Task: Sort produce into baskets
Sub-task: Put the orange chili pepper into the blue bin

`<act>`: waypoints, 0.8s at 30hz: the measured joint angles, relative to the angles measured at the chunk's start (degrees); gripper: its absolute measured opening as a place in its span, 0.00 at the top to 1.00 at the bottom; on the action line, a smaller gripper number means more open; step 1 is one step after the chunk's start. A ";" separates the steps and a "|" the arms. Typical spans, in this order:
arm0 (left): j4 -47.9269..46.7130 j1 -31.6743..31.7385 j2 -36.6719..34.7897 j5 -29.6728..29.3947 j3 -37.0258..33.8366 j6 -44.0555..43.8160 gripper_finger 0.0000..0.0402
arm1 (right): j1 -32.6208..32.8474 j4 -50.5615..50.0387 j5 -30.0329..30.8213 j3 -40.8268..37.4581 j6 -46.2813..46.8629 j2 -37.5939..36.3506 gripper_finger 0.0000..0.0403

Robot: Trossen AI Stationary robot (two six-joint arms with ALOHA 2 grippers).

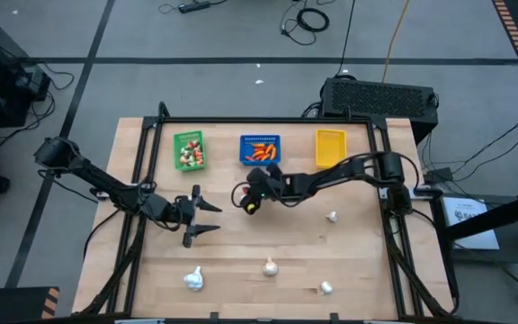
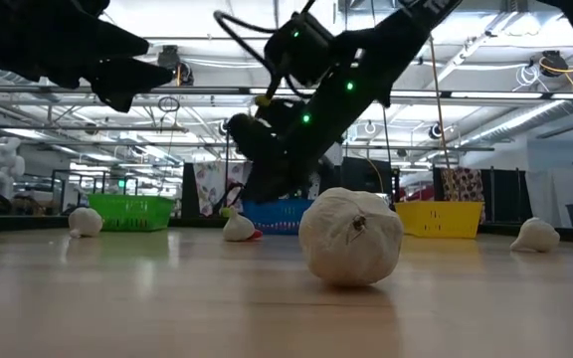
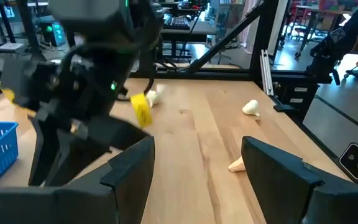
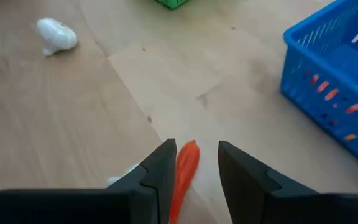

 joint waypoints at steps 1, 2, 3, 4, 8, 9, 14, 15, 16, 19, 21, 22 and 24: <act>0.08 0.00 0.00 0.02 0.00 -0.02 0.38 | 0.00 0.52 -0.02 0.00 0.24 0.56 0.72; 0.13 0.00 0.00 0.02 0.00 0.00 0.38 | 0.00 1.24 0.02 0.00 0.49 1.10 0.72; 0.13 0.00 0.00 0.02 0.00 0.07 0.38 | 0.00 1.74 0.00 0.00 0.63 1.52 0.72; 0.11 0.00 0.00 0.04 0.00 0.13 0.38 | 0.00 1.41 -0.04 0.00 0.65 1.63 0.72; -0.26 0.00 0.00 0.07 0.00 0.35 0.38 | 0.00 1.77 -0.05 0.01 1.44 2.75 0.72; -0.26 0.00 0.00 0.07 0.00 0.35 0.38 | 0.04 1.67 -0.25 -0.03 1.47 2.86 0.72; -0.27 0.00 -0.02 0.11 0.00 0.08 0.38 | 0.99 4.08 -0.38 0.00 2.41 3.85 0.72; -0.33 0.00 0.00 0.11 0.00 0.08 0.38 | 1.17 4.40 -0.28 0.00 2.74 4.26 0.72; -0.41 0.00 0.00 0.11 0.00 0.09 0.38 | 1.37 4.46 -0.21 0.00 2.98 4.48 0.72; -0.33 0.00 0.00 0.37 0.00 0.09 0.38 | 1.78 3.99 -0.21 0.00 3.25 4.63 0.72; -0.31 0.00 0.00 0.39 0.00 0.07 0.38 | 1.88 4.37 0.00 0.00 3.38 4.65 0.72; -0.30 0.00 0.00 0.39 0.00 0.07 0.38 | 2.00 4.36 0.00 0.00 3.42 4.68 0.72; -0.30 0.00 0.00 0.39 0.00 0.07 0.38 | 2.03 4.13 -0.01 0.00 3.42 4.81 0.72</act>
